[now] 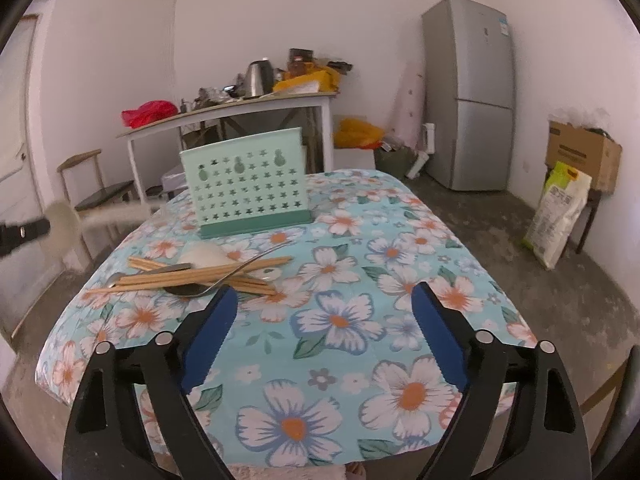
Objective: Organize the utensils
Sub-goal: 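Lift the white ladle off the tablecloth with the left gripper, then carry the ladle toward the green holder with left while right grasps a metal spoon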
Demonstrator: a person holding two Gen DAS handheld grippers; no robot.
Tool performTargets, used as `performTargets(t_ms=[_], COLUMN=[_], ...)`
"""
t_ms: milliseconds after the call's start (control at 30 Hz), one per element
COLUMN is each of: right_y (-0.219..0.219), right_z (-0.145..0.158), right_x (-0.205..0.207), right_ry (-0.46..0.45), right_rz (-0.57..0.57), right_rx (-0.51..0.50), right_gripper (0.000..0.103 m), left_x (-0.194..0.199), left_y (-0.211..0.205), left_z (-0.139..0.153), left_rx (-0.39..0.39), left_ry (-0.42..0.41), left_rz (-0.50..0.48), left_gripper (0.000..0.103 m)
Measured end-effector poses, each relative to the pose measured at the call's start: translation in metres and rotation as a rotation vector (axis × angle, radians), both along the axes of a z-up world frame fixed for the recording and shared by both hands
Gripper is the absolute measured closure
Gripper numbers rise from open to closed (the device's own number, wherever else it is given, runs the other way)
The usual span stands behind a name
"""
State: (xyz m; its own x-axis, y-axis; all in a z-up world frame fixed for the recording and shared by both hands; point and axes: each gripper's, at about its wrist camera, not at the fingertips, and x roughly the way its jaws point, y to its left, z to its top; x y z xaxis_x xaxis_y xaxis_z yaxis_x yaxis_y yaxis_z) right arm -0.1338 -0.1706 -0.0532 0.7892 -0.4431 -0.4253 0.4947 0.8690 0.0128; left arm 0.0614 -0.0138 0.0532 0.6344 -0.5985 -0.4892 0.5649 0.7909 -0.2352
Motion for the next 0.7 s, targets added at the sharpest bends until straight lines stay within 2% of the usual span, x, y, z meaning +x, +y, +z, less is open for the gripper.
performTargets(t_ms=[100, 300, 533, 633, 700], right_y=[0.011, 0.043, 0.083, 0.091, 0.094], right_z=[0.000, -0.013, -0.047, -0.058, -0.064], right_x=[0.013, 0.068, 0.119, 0.131, 0.139], right_ry=[0.022, 0.166, 0.343, 0.400, 0.437], right_rz=[0.063, 0.259, 0.420, 0.457, 0.487], right_rx=[-0.047, -0.220, -0.486, -0.545, -0.568], right_gripper=[0.031, 0.047, 0.070, 0.080, 0.083], left_x=[0.003, 0.010, 0.032, 0.042, 0.045], left_y=[0.013, 0.030, 0.038, 0.041, 0.041], left_z=[0.008, 0.010, -0.010, -0.019, -0.024], left_rx=[-0.021, -0.044, -0.047, -0.057, -0.060], left_ry=[-0.017, -0.046, 0.003, 0.025, 0.032], left_rz=[0.049, 0.127, 0.146, 0.154, 0.156], left_gripper=[0.100, 0.100, 0.100, 0.101, 0.101])
